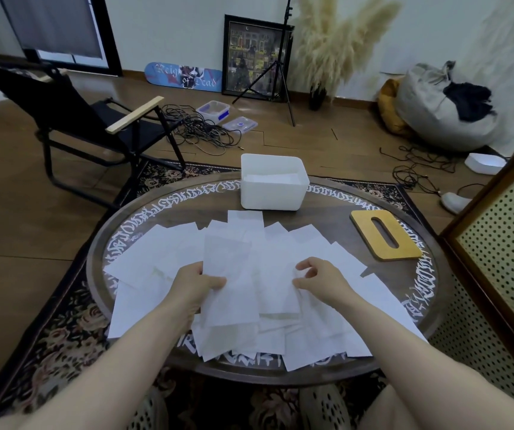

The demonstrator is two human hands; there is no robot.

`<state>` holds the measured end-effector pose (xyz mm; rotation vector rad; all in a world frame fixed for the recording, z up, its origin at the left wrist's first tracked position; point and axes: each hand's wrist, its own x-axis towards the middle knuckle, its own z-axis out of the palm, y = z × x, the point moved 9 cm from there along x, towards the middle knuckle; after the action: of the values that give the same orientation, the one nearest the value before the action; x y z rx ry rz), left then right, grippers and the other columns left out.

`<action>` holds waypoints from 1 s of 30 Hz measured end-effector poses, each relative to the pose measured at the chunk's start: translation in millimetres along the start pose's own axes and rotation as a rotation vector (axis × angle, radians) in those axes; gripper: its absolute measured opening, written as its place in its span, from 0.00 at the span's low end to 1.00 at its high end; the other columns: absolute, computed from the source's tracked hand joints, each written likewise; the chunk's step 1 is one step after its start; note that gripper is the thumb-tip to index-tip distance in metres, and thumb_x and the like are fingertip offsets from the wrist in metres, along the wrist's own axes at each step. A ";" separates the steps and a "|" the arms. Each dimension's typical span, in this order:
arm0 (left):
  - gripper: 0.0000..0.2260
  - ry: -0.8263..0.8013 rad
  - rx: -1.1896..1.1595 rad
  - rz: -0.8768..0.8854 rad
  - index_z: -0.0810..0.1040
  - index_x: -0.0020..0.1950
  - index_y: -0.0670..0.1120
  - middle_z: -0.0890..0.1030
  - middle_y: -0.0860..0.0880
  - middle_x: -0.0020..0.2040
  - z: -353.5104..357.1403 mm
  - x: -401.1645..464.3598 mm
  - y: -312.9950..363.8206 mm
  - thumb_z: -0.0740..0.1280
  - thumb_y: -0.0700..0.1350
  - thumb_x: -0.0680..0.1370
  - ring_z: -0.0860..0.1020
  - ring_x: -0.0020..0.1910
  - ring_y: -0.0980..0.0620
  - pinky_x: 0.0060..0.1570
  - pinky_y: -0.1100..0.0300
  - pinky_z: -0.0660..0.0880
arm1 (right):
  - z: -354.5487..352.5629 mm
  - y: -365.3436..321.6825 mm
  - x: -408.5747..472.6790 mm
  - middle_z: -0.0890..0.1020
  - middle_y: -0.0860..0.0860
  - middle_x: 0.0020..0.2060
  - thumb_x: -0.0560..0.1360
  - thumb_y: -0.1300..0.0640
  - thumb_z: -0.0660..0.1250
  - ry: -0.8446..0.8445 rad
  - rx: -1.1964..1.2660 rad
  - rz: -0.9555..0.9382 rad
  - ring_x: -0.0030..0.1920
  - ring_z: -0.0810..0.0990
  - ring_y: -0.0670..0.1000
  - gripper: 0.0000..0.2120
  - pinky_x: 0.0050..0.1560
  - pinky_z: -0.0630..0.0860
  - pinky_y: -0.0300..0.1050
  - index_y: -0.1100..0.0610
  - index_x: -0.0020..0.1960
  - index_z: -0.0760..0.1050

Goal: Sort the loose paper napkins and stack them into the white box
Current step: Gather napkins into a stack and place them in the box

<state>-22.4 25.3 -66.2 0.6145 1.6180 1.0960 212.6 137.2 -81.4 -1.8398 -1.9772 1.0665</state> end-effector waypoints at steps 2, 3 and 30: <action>0.09 0.000 0.000 0.002 0.78 0.43 0.45 0.81 0.46 0.45 0.2 -0.3 0.9 0.65 0.31 0.75 0.79 0.42 0.45 0.38 0.57 0.75 | 4.9 1.0 -0.1 0.75 0.50 0.47 0.73 0.56 0.70 -0.026 0.016 0.019 0.48 0.76 0.50 0.12 0.48 0.71 0.42 0.53 0.56 0.76; 0.09 0.001 -0.001 0.002 0.78 0.43 0.45 0.81 0.45 0.45 0.3 -0.5 1.1 0.65 0.31 0.75 0.79 0.42 0.45 0.38 0.57 0.75 | 7.2 1.2 -0.1 0.75 0.49 0.46 0.73 0.56 0.70 -0.042 0.033 0.031 0.47 0.75 0.50 0.12 0.47 0.71 0.42 0.54 0.56 0.77; 0.08 -0.001 0.002 -0.004 0.78 0.44 0.45 0.81 0.45 0.45 8.5 0.4 2.9 0.65 0.32 0.76 0.80 0.43 0.45 0.42 0.54 0.78 | -23.2 23.2 -3.9 0.76 0.50 0.35 0.76 0.62 0.66 0.032 0.101 0.115 0.32 0.72 0.50 0.08 0.38 0.71 0.43 0.57 0.38 0.75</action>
<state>-14.9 29.9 -64.1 0.6130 1.6188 1.0906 245.5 140.2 -78.7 -1.9244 -1.7838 1.1395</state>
